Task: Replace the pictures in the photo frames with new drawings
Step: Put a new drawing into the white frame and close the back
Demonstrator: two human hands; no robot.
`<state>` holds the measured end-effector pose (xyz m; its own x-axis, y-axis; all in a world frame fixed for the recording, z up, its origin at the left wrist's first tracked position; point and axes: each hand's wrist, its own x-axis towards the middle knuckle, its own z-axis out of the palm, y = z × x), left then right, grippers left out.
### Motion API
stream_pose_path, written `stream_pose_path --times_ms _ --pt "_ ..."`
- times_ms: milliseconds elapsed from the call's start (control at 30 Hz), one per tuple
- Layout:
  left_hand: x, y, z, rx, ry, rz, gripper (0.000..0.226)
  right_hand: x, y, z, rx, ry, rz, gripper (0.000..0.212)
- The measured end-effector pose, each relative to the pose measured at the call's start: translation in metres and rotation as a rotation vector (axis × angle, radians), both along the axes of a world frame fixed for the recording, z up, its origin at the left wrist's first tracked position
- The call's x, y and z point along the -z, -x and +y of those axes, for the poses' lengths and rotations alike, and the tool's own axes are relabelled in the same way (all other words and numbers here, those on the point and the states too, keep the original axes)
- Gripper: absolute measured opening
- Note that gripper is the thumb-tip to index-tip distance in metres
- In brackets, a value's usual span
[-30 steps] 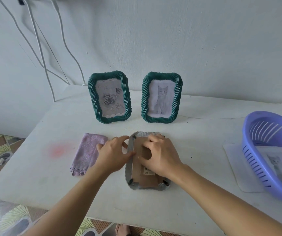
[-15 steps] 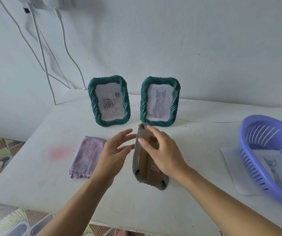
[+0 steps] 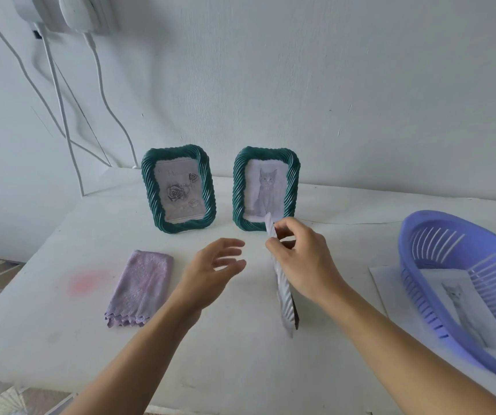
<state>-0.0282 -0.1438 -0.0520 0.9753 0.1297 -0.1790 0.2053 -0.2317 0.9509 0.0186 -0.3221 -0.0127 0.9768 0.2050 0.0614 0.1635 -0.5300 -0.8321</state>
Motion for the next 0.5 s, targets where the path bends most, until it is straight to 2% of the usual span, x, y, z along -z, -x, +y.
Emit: stream_pose_path --times_ms 133,333,500 --pt "0.020 -0.001 -0.005 -0.007 0.015 0.154 0.031 0.006 -0.001 -0.010 0.060 -0.124 -0.004 0.006" --pt "0.024 -0.003 -0.014 0.024 0.080 0.182 0.044 0.021 -0.003 -0.018 0.142 -0.313 0.058 0.014" --pt "0.028 -0.002 -0.011 -0.087 0.120 0.146 0.049 0.025 -0.002 -0.025 0.209 -0.421 0.080 0.015"
